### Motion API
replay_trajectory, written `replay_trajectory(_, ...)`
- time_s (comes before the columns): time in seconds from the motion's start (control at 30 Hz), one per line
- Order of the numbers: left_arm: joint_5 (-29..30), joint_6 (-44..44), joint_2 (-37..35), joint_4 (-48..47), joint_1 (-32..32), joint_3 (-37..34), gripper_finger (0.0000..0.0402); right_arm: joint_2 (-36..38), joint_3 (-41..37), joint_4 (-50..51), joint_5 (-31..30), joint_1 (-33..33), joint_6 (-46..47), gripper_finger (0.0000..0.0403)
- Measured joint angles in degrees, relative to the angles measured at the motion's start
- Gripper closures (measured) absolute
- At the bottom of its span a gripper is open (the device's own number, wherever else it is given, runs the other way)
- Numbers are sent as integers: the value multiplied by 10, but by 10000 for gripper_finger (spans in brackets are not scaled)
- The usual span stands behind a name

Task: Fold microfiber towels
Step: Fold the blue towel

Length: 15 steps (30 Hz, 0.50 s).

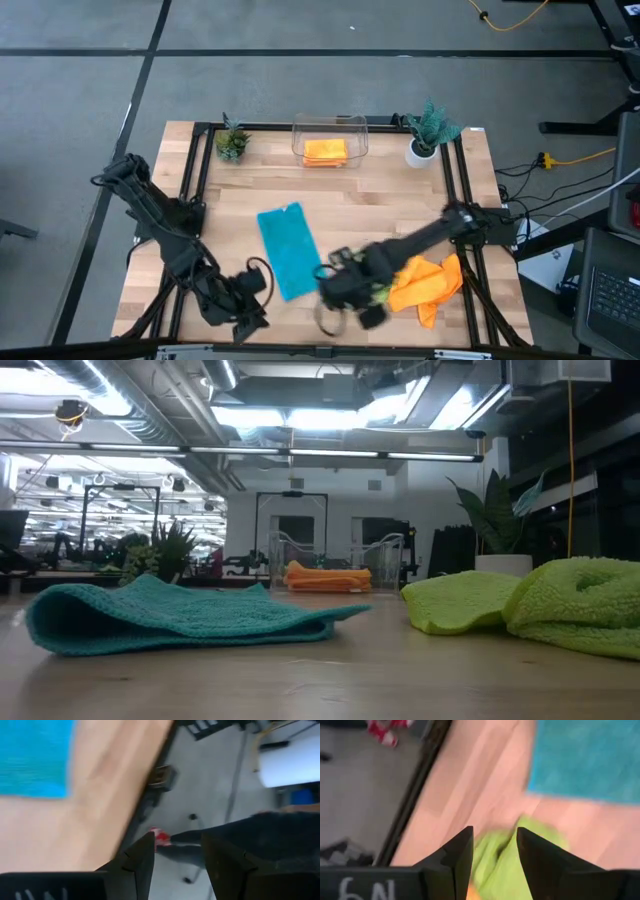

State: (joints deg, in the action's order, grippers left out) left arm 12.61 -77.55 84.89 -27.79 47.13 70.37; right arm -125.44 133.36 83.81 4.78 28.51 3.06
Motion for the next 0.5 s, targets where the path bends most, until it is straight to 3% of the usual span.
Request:
replay_trajectory(0.1,-3,2,12,55,0,0,247,57,0,32,-39,34,50,249)
replay_trajectory(0.27,-3,2,13,70,2,0,247,147,1,52,-163,94,118,249)
replay_trajectory(0.37,-1,15,13,69,12,0,247,199,-1,60,-268,136,154,249)
replay_trajectory(0.5,28,45,13,69,24,0,247,274,-81,48,-379,157,226,249)
